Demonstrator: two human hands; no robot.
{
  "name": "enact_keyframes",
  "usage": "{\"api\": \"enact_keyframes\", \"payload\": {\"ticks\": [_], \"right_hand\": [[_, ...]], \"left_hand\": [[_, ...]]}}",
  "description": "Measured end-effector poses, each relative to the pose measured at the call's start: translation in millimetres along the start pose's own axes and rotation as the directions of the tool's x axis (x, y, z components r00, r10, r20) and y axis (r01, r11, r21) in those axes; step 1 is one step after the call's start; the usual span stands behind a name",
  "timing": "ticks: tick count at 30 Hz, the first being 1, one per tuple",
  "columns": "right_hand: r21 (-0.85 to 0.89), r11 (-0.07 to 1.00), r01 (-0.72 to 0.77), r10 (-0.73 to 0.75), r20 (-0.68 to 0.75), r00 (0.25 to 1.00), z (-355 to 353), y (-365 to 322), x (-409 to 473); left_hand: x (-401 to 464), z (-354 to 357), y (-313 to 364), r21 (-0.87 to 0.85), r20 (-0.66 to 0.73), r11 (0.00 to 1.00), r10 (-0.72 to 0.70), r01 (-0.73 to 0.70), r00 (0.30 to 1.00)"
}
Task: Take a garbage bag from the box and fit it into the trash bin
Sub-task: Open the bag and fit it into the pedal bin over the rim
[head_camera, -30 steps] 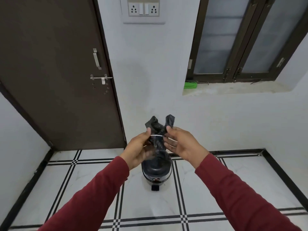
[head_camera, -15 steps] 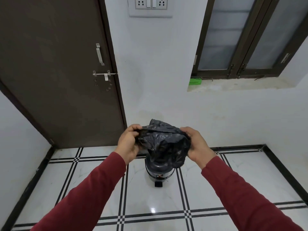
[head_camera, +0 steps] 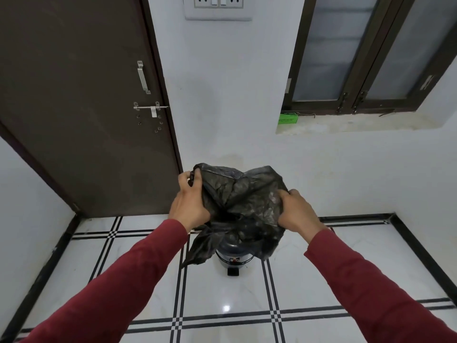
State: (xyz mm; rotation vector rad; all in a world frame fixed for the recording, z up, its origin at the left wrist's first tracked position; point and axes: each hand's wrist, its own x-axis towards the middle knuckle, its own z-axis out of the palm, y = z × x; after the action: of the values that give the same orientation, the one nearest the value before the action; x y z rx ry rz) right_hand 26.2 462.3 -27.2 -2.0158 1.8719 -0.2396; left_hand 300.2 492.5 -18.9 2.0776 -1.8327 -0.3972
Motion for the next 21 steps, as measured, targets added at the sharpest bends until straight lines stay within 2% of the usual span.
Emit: {"api": "enact_keyframes", "payload": {"ticks": [2,4,5,7,9,10,11,12,13,14,15,16,17,18,19,20,21], "right_hand": [[0.024,0.998,-0.052,0.051,0.028,0.998,0.6,2.7,3.5],[0.153,0.977,-0.145,0.141,0.038,0.989,-1.4,7.9,10.4],[0.207,0.959,-0.193,0.19,0.034,0.981,-3.0,11.6,14.2],[0.205,0.946,-0.253,0.252,0.03,0.967,-6.0,19.7,22.1],[0.213,0.934,-0.287,0.285,0.04,0.958,-12.5,26.0,27.5],[0.234,0.929,-0.287,0.291,0.016,0.957,-16.0,26.3,29.7],[0.271,0.929,-0.254,0.278,-0.055,0.959,-17.1,27.0,31.9],[0.31,0.933,-0.183,0.248,-0.183,0.951,-16.0,28.0,31.5],[0.32,0.946,-0.061,0.179,-0.353,0.918,-13.3,28.9,28.5],[0.261,0.963,0.074,0.074,-0.514,0.855,-8.4,28.7,23.3],[0.159,0.973,0.166,-0.036,-0.607,0.794,-0.5,29.9,18.1],[0.056,0.975,0.216,-0.137,-0.614,0.778,11.1,35.5,16.2],[-0.047,0.975,0.217,-0.209,-0.527,0.824,23.8,42.8,15.3],[-0.157,0.969,0.188,-0.231,-0.324,0.917,33.0,48.7,13.4],[-0.264,0.953,0.148,-0.166,-0.045,0.985,38.5,54.7,10.1],[-0.356,0.927,0.118,-0.04,0.219,0.975,41.9,58.9,5.2],[-0.394,0.914,0.098,0.077,0.404,0.911,44.7,62.9,1.5]], "left_hand": [[1.3,4.9,-0.5,0.036,0.062,0.999,0.029,-0.031,0.998],[3.9,8.3,-4.6,0.043,0.155,0.998,0.04,-0.047,0.987],[6.4,9.2,-8.6,0.056,0.23,0.998,0.027,-0.041,0.973],[10.6,6.8,-16.9,0.139,0.392,0.99,-0.024,-0.034,0.92],[14.3,2.5,-20.2,0.209,0.427,0.978,-0.108,0.018,0.898],[14.9,0.2,-18.5,0.207,0.349,0.977,-0.129,0.057,0.928],[14.5,-1.0,-15.0,0.175,0.189,0.982,-0.106,0.072,0.976],[12.5,0.3,-11.0,0.137,-0.026,0.99,-0.043,0.046,0.999],[10.3,2.8,-6.7,0.125,-0.226,0.992,0.037,-0.009,0.973],[6.9,5.2,-3.9,0.144,-0.366,0.988,0.11,-0.061,0.924],[3.7,10.3,-5.3,0.191,-0.428,0.977,0.171,-0.096,0.887],[2.0,19.6,-9.0,0.247,-0.417,0.963,0.209,-0.11,0.885],[1.2,32.7,-18.3,0.308,-0.329,0.945,0.213,-0.108,0.92],[-0.2,45.3,-29.6,0.352,-0.17,0.932,0.155,-0.086,0.973],[-1.8,57.7,-41.7,0.36,0.033,0.932,0.031,-0.04,0.999],[-3.3,67.0,-52.8,0.352,0.235,0.936,-0.083,-0.005,0.969],[-4.8,73.7,-60.5,0.348,0.402,0.937,-0.142,-0.007,0.904]]}}
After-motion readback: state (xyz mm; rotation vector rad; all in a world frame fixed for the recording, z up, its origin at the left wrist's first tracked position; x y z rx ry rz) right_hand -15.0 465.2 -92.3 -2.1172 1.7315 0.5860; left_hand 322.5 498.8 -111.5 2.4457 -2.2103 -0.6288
